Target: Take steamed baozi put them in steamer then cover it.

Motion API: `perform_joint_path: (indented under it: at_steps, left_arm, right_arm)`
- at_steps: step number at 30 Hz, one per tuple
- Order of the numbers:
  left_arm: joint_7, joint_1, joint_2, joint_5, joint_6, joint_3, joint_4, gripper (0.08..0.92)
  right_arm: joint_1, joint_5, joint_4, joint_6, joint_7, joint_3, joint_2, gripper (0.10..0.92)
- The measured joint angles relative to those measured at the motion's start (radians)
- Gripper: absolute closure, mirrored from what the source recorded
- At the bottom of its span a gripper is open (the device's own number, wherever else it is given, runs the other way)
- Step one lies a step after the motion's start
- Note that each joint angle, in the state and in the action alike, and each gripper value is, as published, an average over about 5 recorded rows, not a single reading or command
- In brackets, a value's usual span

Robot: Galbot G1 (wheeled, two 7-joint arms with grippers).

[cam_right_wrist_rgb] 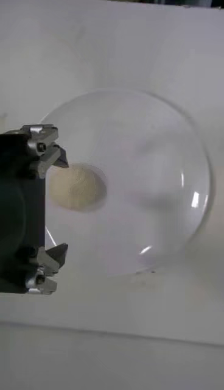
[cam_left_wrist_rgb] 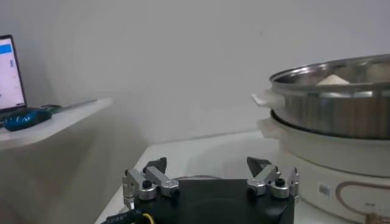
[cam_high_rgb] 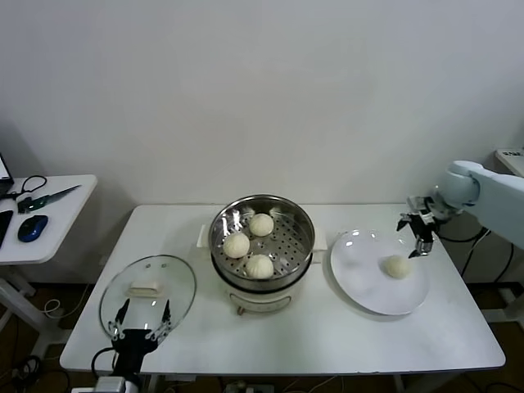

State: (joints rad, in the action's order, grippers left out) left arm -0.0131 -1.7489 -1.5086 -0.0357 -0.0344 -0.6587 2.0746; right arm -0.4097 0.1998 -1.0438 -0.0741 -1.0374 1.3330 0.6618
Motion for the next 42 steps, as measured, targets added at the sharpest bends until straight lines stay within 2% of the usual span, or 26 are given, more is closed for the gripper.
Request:
perform_joint_path:
  at_steps: [16,25,34,42]
  left_arm:
    - [-0.001,0.001,-0.009,-0.013,-0.005,-0.002,-0.02,0.177]
    - [-0.003,0.003,-0.011,-0.014,-0.007,-0.001,-0.022,0.177]
    - [-0.003,0.003,-0.011,-0.015,-0.007,0.004,-0.014,0.177]
    - [-0.003,0.004,-0.008,-0.016,-0.007,0.022,-0.002,0.177]
  right_arm:
    - [0.228,-0.067,0.245,0.042,-0.017,-0.206,0.112,0.203]
    - [0.274,-0.081,0.292,0.043,-0.019,-0.249,0.142,0.308]
    - [0.211,-0.026,0.24,0.015,-0.014,-0.198,0.116,0.338]
    - [-0.075,0.158,0.061,-0.052,-0.002,0.018,0.088,0.338]
